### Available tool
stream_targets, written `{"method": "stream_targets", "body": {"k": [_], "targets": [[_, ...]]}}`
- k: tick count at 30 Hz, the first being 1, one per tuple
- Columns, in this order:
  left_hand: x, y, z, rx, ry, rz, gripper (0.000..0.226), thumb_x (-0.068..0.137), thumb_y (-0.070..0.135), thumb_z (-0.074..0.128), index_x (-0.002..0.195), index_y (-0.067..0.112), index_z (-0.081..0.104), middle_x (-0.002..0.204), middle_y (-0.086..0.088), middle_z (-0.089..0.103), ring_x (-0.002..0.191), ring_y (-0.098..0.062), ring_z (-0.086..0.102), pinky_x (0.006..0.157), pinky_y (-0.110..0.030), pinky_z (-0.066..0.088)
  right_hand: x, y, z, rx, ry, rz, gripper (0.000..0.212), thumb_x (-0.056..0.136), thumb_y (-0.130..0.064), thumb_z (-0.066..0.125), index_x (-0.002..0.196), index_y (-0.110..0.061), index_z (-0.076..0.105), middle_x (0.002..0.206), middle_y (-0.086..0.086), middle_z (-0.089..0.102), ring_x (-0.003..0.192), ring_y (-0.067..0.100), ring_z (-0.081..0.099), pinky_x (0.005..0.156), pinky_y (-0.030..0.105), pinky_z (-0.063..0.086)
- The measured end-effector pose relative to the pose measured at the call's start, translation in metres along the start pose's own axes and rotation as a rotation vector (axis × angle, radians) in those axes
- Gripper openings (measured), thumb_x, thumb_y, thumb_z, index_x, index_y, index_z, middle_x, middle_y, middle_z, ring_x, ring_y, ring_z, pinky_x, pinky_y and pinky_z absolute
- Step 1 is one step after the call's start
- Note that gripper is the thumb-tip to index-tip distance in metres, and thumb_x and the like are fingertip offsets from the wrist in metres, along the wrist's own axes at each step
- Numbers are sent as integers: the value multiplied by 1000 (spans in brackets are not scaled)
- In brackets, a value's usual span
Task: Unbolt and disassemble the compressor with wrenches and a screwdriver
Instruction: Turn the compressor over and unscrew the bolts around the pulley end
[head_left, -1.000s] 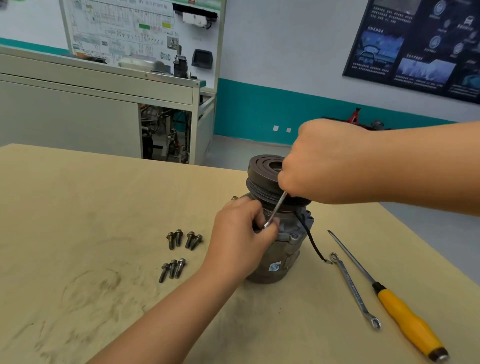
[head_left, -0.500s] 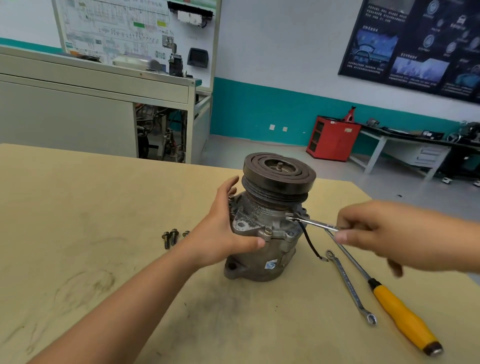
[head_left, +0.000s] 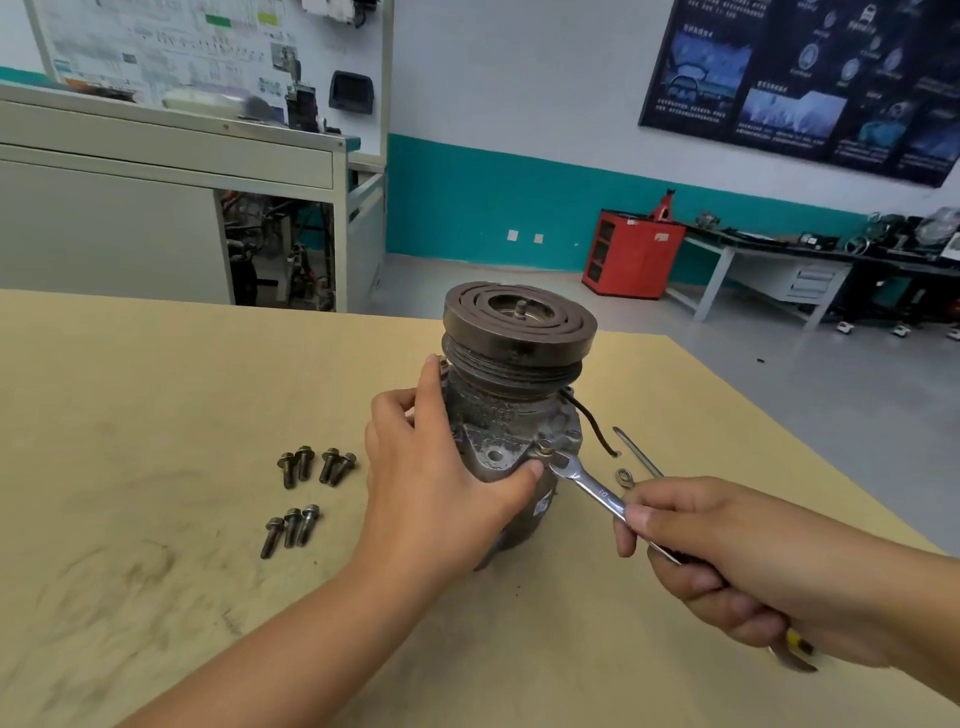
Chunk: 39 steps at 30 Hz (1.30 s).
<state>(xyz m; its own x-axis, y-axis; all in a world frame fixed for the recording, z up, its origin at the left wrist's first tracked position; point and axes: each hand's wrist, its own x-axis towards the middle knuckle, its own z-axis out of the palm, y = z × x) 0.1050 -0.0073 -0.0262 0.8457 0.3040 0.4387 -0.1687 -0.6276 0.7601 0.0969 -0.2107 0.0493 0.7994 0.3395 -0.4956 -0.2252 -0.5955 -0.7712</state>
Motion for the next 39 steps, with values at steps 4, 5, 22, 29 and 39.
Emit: {"method": "stream_targets", "body": {"k": [4,5,22,29,39], "targets": [[0,2,-1,10,-5,5,111,60,66,64,146,40,0,118,11,20,127,-14,26,98,-22,25,1,-5,-3,15,-13,-1,29,100,-30,41,82,-17,59,53,-3,31,37,8,21,33,13,18],[0,3,-2,11,-5,3,111,59,67,63,146,40,0,117,12,20,127,-14,26,97,-21,25,1,-5,-4,12,-16,1,30,100,-30,41,81,-17,59,52,-3,31,37,8,20,33,12,18],[0,4,-2,4,-16,56,93,55,69,60,138,42,27,107,12,20,114,-8,22,94,-21,26,3,-29,-15,-147,-22,82,35,100,-31,40,71,-15,52,48,-3,31,35,8,20,33,12,18],[1,1,-3,-79,-34,83,87,55,61,65,135,45,33,110,9,22,111,-1,27,84,1,24,23,-38,-23,-580,67,-94,49,98,-42,39,54,-20,42,44,-5,32,37,10,21,37,16,21],[2,-3,-3,-47,-2,122,90,50,70,56,134,50,32,101,17,20,113,-1,28,84,11,19,39,-30,-22,-1023,251,-371,60,75,-69,14,61,-17,42,55,-2,34,51,10,37,53,21,35]]}}
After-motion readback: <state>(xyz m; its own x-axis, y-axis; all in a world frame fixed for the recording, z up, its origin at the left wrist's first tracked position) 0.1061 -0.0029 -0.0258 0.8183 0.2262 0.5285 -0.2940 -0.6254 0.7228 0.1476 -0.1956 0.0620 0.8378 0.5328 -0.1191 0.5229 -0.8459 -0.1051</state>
